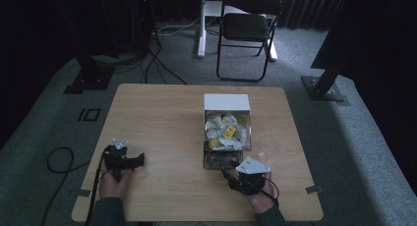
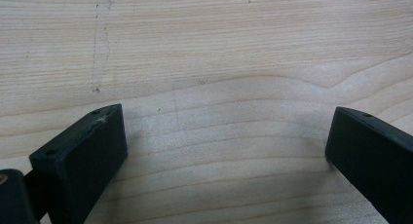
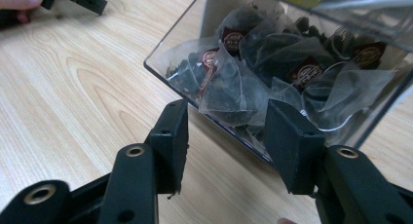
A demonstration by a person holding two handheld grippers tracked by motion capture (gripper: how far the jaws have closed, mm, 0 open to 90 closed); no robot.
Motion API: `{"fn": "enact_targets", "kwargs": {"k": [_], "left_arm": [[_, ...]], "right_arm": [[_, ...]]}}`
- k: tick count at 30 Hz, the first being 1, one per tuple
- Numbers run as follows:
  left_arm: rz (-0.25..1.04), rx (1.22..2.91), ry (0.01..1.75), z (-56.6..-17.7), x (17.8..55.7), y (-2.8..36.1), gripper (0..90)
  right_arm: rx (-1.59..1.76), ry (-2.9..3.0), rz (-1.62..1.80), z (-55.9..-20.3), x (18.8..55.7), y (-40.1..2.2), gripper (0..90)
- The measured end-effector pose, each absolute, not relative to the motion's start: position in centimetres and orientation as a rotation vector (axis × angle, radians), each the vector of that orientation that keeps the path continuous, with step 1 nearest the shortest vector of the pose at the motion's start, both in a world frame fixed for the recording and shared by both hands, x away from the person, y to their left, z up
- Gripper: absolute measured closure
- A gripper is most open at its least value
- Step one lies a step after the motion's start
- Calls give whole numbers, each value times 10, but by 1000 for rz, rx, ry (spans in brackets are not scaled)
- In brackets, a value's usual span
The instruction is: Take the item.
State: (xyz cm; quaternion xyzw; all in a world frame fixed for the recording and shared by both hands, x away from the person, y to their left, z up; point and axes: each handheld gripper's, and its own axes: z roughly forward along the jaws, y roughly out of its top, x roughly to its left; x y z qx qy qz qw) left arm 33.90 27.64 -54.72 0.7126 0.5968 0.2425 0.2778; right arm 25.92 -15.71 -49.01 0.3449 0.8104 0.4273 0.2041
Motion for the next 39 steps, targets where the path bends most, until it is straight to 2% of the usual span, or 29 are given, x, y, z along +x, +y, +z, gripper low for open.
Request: {"fn": "enact_targets", "kwargs": {"k": [6,11,20,25,27,31,39], "left_arm": [[651,1912,1602,-547,339,276,20],[651,1913,1601,-547,339,276,20],[651,1913,1601,-547,339,276,20],[651,1913,1602,-547,339,276,20],[651,1914,1602,-547,339,276,20],[651,1913,1601,-547,339,276,20],[651,1912,1601,-547,339,276,20]], "right_arm": [[973,2272,1181,-493,262,-157,553],[953,2306,1171,-489,261,-160,619],[924,2354,1164,-485,254,-165,682],[921,2371,1162,-486,248,-167,685],[920,2367,1163,-486,247,-167,668],[930,2292,1200,-480,249,-167,565],[930,2303,1191,-484,259,-156,528]]}}
